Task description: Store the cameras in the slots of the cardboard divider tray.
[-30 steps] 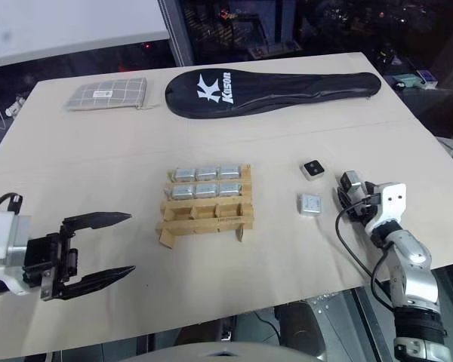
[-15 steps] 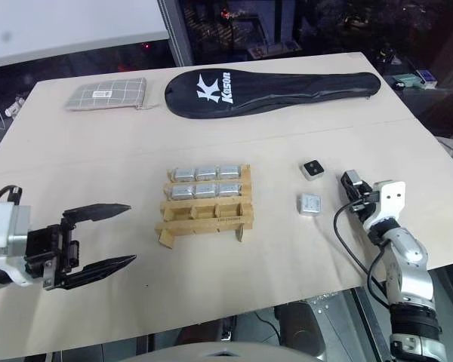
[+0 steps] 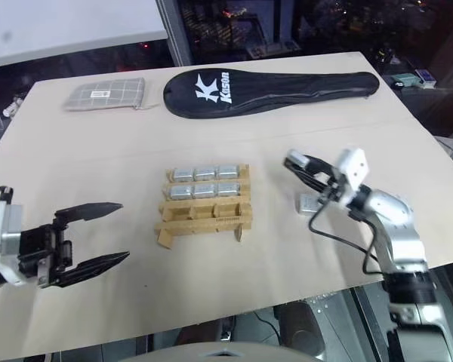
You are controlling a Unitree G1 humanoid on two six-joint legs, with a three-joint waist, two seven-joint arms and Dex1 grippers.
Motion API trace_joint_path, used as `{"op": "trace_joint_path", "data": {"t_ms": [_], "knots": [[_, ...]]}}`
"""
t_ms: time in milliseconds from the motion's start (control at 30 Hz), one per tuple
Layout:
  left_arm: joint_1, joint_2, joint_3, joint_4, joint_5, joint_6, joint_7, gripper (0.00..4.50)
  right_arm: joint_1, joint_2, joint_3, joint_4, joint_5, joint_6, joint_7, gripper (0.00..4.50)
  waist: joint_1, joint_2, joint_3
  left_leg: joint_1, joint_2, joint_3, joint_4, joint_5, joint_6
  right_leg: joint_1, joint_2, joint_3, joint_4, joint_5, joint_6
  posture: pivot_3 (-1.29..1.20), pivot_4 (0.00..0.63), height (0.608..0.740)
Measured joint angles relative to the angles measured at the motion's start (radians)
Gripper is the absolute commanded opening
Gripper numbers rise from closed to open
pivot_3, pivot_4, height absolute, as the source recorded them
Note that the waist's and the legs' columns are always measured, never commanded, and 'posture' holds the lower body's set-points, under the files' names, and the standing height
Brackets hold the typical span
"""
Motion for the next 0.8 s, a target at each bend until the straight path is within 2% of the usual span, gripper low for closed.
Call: {"op": "trace_joint_path", "data": {"t_ms": [67,167,367,533,800], "knots": [[0.003,-0.001,0.019,0.003,0.000,-0.002,-0.001,4.50,-0.106,0.015,0.066,0.007,-0.003,0.029,0.057,0.73,0.002,0.000,0.000,0.000,0.000,-0.001,0.000,0.000,0.000,0.000,0.000,-0.002,0.000,0.000,0.000,0.00,0.150,0.740],[0.019,-0.001,0.042,0.021,0.008,-0.009,-0.017,4.50,-0.247,0.103,0.163,0.077,-0.017,0.069,0.127,0.73,0.002,-0.001,0.000,0.000,0.000,-0.003,-0.001,0.000,0.000,0.000,0.000,-0.003,0.000,0.001,-0.001,0.00,0.150,0.740],[0.069,-0.002,0.140,0.052,0.033,-0.024,-0.038,4.50,-0.384,0.245,0.308,0.236,-0.058,0.158,0.196,0.73,0.005,0.000,0.000,-0.003,-0.003,-0.006,-0.001,0.000,0.000,0.000,-0.005,-0.005,-0.001,0.003,-0.005,0.00,0.150,0.740],[0.154,-0.044,0.216,0.054,0.046,-0.043,-0.053,4.50,-0.431,0.308,0.342,0.313,-0.097,0.152,0.238,0.73,0.003,-0.001,0.000,-0.004,-0.004,-0.007,-0.001,0.000,-0.001,0.000,-0.007,-0.007,-0.002,0.003,-0.005,0.00,0.150,0.740],[0.217,-0.084,0.251,0.055,0.051,-0.058,-0.057,4.50,-0.392,0.382,0.407,0.339,-0.162,0.130,0.234,0.73,0.004,0.000,0.000,-0.003,-0.004,-0.008,-0.002,0.000,-0.001,0.000,-0.006,-0.008,-0.001,0.003,-0.005,0.00,0.150,0.740]]}}
